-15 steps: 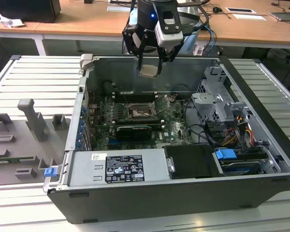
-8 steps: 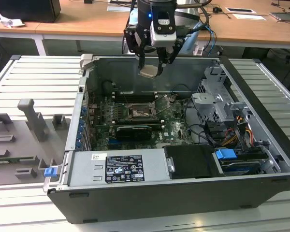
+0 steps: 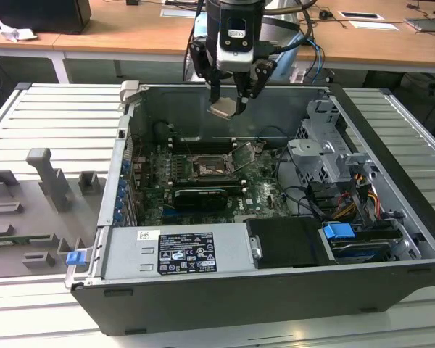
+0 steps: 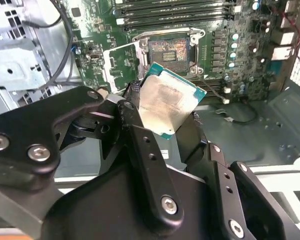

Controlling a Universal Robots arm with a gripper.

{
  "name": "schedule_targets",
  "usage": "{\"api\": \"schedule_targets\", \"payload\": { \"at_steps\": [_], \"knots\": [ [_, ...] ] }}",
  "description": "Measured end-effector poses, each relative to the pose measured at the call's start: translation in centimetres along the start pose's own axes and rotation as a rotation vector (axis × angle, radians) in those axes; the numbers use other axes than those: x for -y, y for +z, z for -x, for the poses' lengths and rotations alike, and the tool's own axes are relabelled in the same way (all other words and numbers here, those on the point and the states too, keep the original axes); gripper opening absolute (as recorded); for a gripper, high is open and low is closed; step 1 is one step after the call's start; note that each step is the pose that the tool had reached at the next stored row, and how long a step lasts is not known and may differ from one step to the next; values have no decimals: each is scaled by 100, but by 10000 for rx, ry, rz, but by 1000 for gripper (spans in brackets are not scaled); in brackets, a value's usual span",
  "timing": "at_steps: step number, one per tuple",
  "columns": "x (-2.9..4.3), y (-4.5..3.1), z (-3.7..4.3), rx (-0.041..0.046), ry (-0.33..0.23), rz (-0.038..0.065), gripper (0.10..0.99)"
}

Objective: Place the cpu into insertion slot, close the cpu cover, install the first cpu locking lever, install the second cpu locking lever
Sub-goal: 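Place the cpu into insertion slot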

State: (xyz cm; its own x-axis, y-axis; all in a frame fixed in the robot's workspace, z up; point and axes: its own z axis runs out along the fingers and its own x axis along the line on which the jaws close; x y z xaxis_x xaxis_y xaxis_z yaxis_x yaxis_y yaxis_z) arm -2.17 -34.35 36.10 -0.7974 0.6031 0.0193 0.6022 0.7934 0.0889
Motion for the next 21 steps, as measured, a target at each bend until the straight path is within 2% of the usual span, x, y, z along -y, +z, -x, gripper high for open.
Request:
{"api": "schedule_targets", "payload": {
  "at_steps": [2, 6, 8, 12, 16, 21],
  "knots": [
    [2, 22, 0, 9, 311, -9, 533],
    [6, 70, 1, -18, 424, -38, 533],
    [9, 104, 2, 18, 483, -79, 533],
    [12, 129, 2, 79, 1110, -76, 533],
    [14, 160, 3, 164, 2116, -56, 533],
    [18, 185, 2, 237, 2995, -36, 533]
  ]
}}
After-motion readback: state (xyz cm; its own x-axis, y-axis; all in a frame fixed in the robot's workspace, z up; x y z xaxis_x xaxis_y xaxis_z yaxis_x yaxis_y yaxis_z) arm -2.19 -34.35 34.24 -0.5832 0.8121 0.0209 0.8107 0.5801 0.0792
